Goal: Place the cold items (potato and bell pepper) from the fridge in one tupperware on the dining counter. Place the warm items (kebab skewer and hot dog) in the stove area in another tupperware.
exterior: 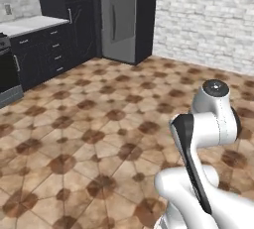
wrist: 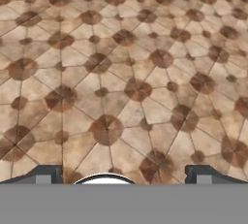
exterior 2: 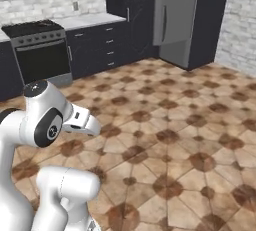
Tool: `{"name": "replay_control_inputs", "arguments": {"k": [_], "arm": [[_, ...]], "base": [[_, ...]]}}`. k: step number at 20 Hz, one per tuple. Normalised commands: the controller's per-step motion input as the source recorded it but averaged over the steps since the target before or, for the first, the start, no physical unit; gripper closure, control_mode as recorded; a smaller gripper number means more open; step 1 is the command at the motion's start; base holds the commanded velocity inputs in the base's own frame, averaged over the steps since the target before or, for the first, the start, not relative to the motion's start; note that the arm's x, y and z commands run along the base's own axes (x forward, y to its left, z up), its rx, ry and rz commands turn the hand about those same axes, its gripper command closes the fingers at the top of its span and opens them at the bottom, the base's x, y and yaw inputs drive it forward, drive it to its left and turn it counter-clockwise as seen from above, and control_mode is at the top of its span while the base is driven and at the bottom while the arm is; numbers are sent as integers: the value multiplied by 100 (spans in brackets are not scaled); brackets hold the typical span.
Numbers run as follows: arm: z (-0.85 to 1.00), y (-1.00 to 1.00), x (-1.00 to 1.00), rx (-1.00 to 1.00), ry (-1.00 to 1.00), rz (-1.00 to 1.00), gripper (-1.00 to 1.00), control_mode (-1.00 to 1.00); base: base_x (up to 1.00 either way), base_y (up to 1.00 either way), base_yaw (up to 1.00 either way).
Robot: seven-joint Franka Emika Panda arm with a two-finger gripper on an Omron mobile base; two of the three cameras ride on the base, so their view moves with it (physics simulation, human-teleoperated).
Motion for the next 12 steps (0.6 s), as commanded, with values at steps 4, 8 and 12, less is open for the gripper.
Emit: {"name": "replay_control_inputs", "arguments": {"k": [4, 8, 12], "arm": [[0, 0, 0, 0, 0, 0, -100, 100], [0, 0, 0, 0, 0, 0, -100, 100], [0, 0, 0, 0, 0, 0, -100, 100]], "base": [[100, 0, 29], [100, 0, 30], [100, 0, 30]]}}
